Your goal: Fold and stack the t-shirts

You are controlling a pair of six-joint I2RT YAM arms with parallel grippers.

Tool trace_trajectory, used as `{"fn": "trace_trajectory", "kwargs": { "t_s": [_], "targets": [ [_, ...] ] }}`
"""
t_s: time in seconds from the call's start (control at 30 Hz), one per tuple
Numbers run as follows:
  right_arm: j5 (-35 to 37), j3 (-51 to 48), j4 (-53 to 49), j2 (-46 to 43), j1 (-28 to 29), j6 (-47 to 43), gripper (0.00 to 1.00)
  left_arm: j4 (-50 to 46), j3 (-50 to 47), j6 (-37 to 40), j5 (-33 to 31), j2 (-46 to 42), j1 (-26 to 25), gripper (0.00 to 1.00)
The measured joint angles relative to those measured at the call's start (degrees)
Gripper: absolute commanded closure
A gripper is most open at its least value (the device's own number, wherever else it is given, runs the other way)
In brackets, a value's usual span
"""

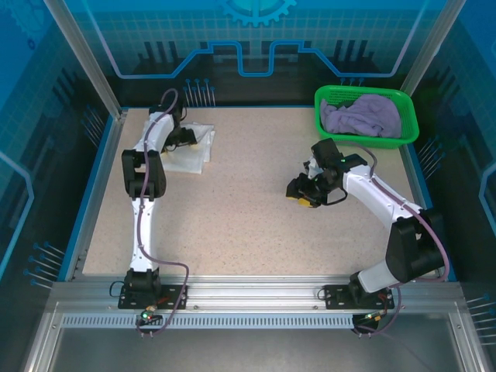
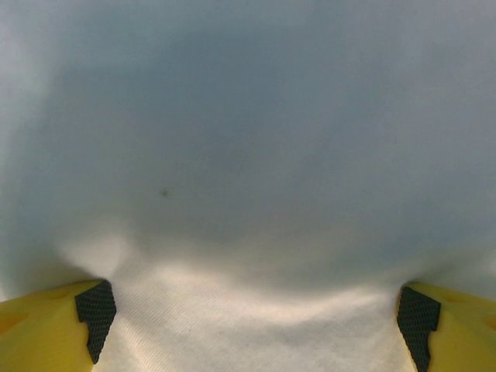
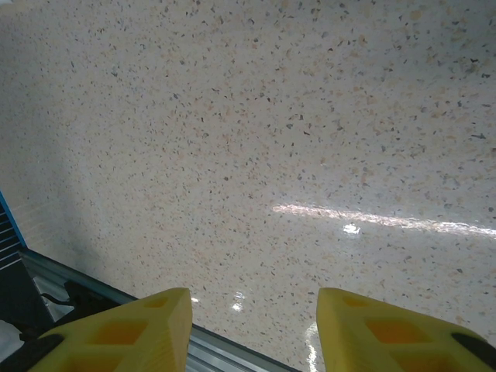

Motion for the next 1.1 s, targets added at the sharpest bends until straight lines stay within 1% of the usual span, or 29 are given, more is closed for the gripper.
{"fn": "trace_trajectory", "kwargs": {
  "t_s": [0.2, 0.33, 0.57, 0.73, 0.8, 0.9, 1.1],
  "targets": [
    [0.2, 1.88, -2.49, 0.0, 0.0, -0.02, 0.52, -1.05, 5.01, 0.02, 0.26, 2.99, 3.52, 0.04],
    [0.42, 4.07, -4.28, 0.11, 0.0, 0.0, 0.52, -1.33, 7.85, -0.11, 0.55, 4.61, 4.96, 0.04],
    [0.66, 7.39, -7.08, 1.33, 0.0, -0.02, 0.52, -2.25, 12.48, -0.15, 0.63, 7.15, 5.35, 0.01],
    [0.66, 9.62, -7.72, 2.89, 0.0, -0.02, 0.52, -2.49, 12.9, -0.11, 1.09, 7.13, 5.38, 0.01],
    [0.59, 9.99, -7.56, 3.28, 0.0, -0.04, 0.52, -1.99, 11.1, -0.13, 1.68, 5.92, 5.44, 0.01],
    [0.37, 10.05, -7.21, 3.82, 0.0, -0.02, 0.52, -1.09, 4.26, -0.24, 2.78, 1.14, 5.46, 0.01],
    [-0.07, 9.66, -4.24, 4.2, 0.02, 0.02, 0.52, 3.06, -16.2, -2.21, 5.57, -15.58, 5.55, 0.04]
  ]
}}
